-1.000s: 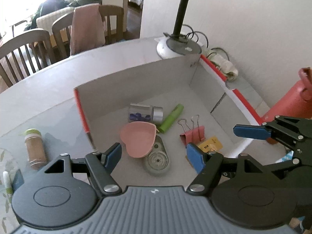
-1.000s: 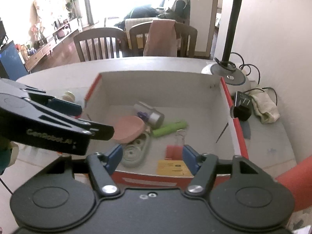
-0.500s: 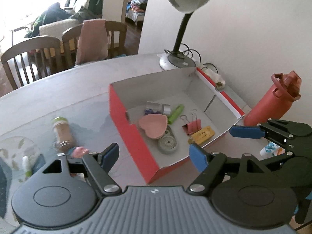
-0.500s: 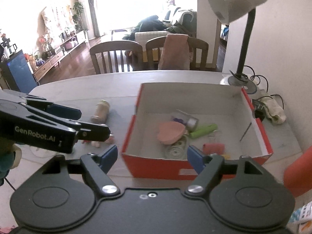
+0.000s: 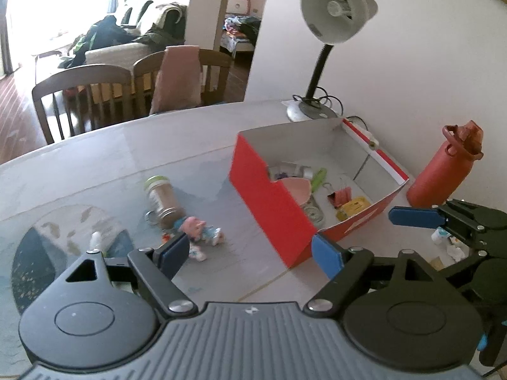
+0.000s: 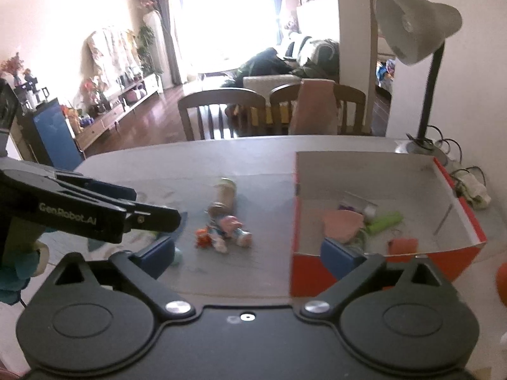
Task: Organize rigid objects
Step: 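Move both grippers back over the table toward the glue stick and doll figures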
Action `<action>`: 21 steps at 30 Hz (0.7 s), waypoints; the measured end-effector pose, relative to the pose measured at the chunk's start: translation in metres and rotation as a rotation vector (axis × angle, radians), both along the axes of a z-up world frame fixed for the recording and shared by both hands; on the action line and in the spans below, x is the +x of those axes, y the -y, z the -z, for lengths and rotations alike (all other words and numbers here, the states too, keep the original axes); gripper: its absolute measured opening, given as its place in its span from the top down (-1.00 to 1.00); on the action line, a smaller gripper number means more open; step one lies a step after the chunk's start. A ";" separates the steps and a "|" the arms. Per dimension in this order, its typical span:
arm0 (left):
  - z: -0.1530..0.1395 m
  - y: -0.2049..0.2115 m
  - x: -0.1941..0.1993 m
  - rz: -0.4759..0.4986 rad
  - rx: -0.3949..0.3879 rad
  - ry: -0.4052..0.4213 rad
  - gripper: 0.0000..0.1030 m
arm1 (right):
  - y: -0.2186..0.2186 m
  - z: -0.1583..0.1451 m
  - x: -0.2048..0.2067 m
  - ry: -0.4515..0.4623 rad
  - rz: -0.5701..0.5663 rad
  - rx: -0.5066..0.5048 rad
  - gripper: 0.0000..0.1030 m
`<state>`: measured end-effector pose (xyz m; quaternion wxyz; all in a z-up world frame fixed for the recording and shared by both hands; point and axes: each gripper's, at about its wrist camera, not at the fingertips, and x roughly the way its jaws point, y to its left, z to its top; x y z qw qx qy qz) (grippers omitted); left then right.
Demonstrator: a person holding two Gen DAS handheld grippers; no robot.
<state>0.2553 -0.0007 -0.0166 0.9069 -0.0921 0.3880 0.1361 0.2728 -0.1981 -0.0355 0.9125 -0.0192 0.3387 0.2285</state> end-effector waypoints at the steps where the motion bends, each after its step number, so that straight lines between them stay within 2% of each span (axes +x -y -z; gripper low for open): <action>1: 0.000 -0.003 -0.005 -0.005 0.002 0.001 -0.64 | -0.004 0.001 -0.001 0.004 -0.004 0.005 -0.93; 8: 0.005 -0.030 -0.038 -0.056 -0.014 0.009 -0.65 | -0.024 0.011 0.001 -0.021 -0.017 0.023 -0.94; 12: 0.011 -0.046 -0.052 -0.085 -0.021 0.026 -0.93 | -0.036 0.018 0.001 -0.037 -0.021 0.021 -0.94; 16: 0.020 -0.063 -0.061 -0.126 -0.021 0.031 -0.94 | -0.048 0.025 -0.001 -0.052 -0.033 0.023 -0.94; 21: 0.032 -0.086 -0.067 -0.206 0.020 0.044 -0.96 | -0.062 0.037 0.004 -0.077 -0.034 0.027 -0.94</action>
